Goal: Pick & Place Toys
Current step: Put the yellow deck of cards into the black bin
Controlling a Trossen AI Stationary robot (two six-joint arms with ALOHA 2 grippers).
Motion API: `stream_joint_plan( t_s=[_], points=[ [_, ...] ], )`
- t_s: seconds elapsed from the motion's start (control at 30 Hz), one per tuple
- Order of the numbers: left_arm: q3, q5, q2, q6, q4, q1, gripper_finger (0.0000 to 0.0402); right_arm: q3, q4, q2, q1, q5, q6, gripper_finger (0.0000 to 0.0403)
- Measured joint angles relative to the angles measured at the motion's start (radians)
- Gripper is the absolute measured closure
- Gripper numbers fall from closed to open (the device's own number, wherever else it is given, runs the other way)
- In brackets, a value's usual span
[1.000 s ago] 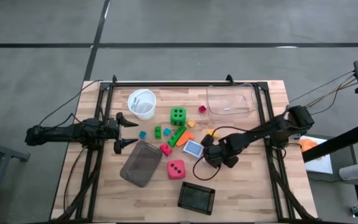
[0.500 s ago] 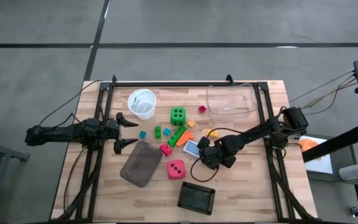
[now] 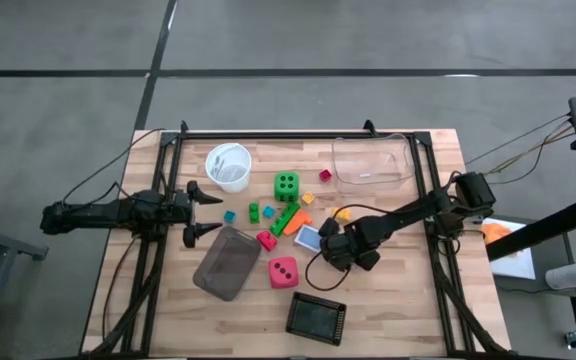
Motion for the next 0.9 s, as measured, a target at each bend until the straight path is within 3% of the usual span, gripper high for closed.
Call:
stream_joint_plan(
  t_s=[0.2, 0.47, 0.6, 0.9],
  points=[
    [0.000, 0.000, 0.000, 0.000, 0.000, 0.000, 0.0039, -0.002, -0.009, 0.000, 0.009, -0.034, 0.008, 0.0105],
    [0.000, 0.000, 0.000, -0.002, 0.000, 0.000, 0.0039, -0.004, 0.019, 0.002, 0.006, -0.060, 0.006, 0.0053],
    [0.000, 0.000, 0.000, -0.003, 0.000, 0.000, 0.0039, -0.005, 0.031, 0.012, 0.006, -0.061, 0.010, 0.0047],
    [0.000, 0.000, 0.000, -0.003, 0.000, 0.000, 0.0039, -0.002, 0.037, 0.047, 0.005, -0.070, 0.078, 0.0117]
  ],
)
